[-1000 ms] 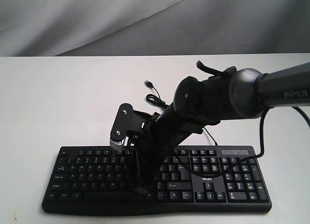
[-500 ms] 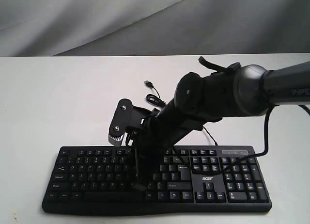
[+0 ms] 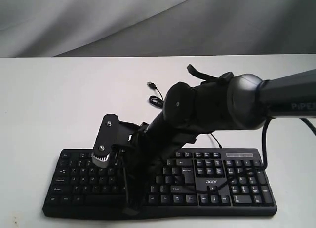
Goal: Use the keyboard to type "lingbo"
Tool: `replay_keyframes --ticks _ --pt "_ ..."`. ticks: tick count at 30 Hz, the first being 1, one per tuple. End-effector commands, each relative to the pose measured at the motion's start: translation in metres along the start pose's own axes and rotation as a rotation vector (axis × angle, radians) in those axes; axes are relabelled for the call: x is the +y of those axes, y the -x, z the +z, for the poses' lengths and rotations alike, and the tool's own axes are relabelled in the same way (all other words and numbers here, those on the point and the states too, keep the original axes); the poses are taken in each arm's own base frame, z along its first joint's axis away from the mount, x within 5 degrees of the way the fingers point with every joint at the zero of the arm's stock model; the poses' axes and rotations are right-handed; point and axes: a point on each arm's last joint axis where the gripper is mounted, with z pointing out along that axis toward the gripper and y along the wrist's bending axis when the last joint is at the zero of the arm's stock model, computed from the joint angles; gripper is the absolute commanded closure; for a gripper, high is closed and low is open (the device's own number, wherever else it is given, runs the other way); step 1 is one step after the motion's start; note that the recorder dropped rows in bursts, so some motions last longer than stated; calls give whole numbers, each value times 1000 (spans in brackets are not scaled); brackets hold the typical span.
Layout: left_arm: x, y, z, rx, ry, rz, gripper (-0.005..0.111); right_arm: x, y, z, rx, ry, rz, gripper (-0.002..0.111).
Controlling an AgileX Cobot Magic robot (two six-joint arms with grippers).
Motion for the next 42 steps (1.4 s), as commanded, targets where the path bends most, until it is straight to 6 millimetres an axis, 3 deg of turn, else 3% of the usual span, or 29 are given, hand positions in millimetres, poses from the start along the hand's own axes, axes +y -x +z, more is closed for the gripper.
replay_keyframes --ticks 1,42 --pt "0 -1 0 -8 0 -2 106 2 -1 6 10 9 -1 108" --pt "0 -1 0 -8 0 -2 106 -1 -3 12 18 -4 2 108"
